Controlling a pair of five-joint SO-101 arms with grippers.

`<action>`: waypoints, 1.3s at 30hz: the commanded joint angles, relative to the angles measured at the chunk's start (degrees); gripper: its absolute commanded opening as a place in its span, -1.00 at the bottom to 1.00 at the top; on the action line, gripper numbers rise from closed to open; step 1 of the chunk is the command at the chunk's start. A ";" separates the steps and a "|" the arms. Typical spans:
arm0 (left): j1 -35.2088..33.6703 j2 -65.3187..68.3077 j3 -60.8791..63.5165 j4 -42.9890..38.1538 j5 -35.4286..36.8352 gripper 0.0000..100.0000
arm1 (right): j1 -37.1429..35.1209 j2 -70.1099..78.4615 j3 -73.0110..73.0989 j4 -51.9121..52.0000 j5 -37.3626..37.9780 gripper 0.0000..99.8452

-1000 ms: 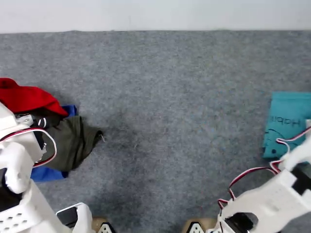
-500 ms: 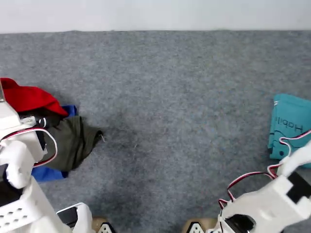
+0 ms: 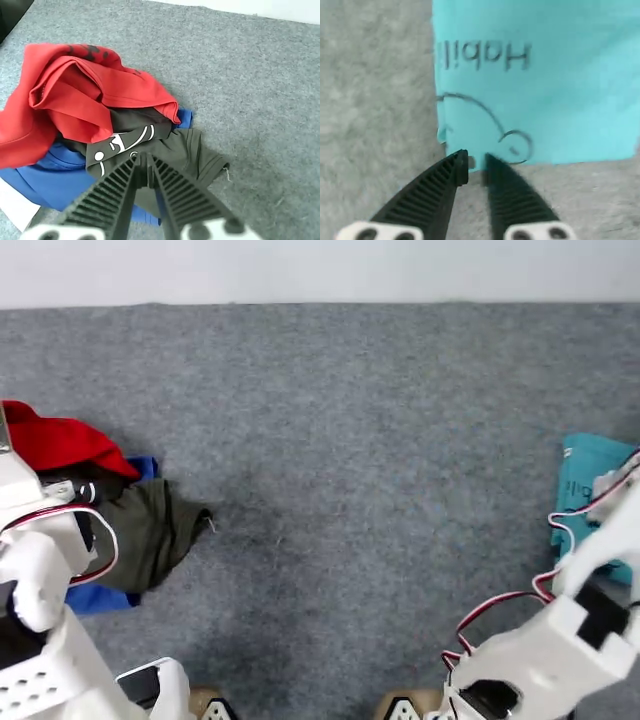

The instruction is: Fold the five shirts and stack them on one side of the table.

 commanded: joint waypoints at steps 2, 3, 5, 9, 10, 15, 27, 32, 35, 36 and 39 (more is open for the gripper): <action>-0.26 -0.70 -0.22 0.26 -0.26 -0.97 | -0.40 0.40 0.79 3.12 -0.62 -0.98; -0.26 -0.70 -0.22 0.26 -0.35 -0.97 | -0.57 -0.22 0.62 5.23 -0.62 -0.99; -0.26 -0.35 -0.22 0.18 -0.44 -0.97 | -0.84 -2.59 -0.79 10.24 -0.70 -0.98; -0.09 -0.09 -0.13 0.53 -0.44 -0.97 | -0.84 -8.66 -2.29 20.53 -0.70 -0.98; -0.18 -0.09 -0.13 0.62 -0.44 -0.97 | -0.84 -10.07 -2.20 22.64 -0.70 -0.98; -0.26 -0.09 0.22 0.62 -1.67 -0.97 | 0.48 -18.86 2.29 23.96 -0.70 -0.98; -9.05 14.07 1.01 -8.53 -16.79 -0.74 | 0.75 -39.25 24.79 23.69 -0.35 -0.98; -12.57 22.07 -9.89 -8.97 -17.67 -0.54 | 0.57 -41.45 31.38 23.60 -0.35 -0.98; -13.54 25.05 -16.04 -11.16 -21.54 -0.51 | 0.57 -41.89 33.49 23.60 -0.35 -0.98; -13.98 25.85 -17.27 -12.13 -22.68 -0.51 | 0.57 -41.98 33.58 23.69 -0.35 -0.98; -15.30 27.69 -18.51 -15.65 -24.88 -0.51 | 0.75 -41.98 33.93 23.87 -0.44 -0.98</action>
